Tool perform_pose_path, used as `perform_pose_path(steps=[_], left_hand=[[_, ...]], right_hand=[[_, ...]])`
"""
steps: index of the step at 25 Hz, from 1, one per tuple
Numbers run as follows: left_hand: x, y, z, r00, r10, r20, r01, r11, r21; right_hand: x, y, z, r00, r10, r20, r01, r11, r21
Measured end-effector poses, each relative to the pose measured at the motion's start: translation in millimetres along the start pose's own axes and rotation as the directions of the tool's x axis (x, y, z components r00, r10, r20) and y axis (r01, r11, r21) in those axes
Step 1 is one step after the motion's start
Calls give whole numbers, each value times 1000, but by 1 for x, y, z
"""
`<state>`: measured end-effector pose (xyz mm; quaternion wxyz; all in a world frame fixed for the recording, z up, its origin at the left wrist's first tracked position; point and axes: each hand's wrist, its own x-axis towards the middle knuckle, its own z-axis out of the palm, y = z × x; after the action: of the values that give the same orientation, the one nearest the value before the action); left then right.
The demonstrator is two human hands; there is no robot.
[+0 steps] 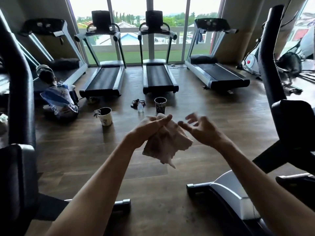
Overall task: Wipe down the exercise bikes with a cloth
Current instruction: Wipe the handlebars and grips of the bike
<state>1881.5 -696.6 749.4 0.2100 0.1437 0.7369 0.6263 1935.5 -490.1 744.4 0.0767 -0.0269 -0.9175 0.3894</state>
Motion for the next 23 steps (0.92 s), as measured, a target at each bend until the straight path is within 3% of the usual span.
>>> perform_pose_path(steps=[2,3,6,9,13,15,17,20,21,23], left_hand=[[-2,-4,-4,999,-17,48,17,1000,0],[-3,-6,-5,997,-28,77,30,999,-16],[-7,-9,-8,990,-40,138,44,999,-28],[-13,-8,-13,988,-40,152,37,999,18],[-19,-10,-16,979,-56,197,47,998,53],[-20,-11,-14,976,-58,210,41,996,84],[-22,-10,-10,976,-50,210,37,997,64],[-28,-11,-7,984,-28,176,29,1000,-5],[-30,-11,-7,988,-22,151,28,999,-39],[-30,-12,-7,993,-23,115,36,993,-116]], right_hand=[[-12,15,18,966,61,252,-103,982,158],[-14,20,25,950,52,307,-141,952,273],[-10,25,34,967,30,251,-161,839,519],[-1,22,23,987,74,144,-135,868,478],[19,26,7,984,-16,-178,46,985,165],[26,25,1,968,-40,-247,66,993,97],[26,24,1,987,-13,-161,19,999,35],[12,33,10,970,101,-223,-98,995,27],[3,37,14,967,169,-192,-144,980,138],[-17,40,21,940,329,90,-336,842,422]])
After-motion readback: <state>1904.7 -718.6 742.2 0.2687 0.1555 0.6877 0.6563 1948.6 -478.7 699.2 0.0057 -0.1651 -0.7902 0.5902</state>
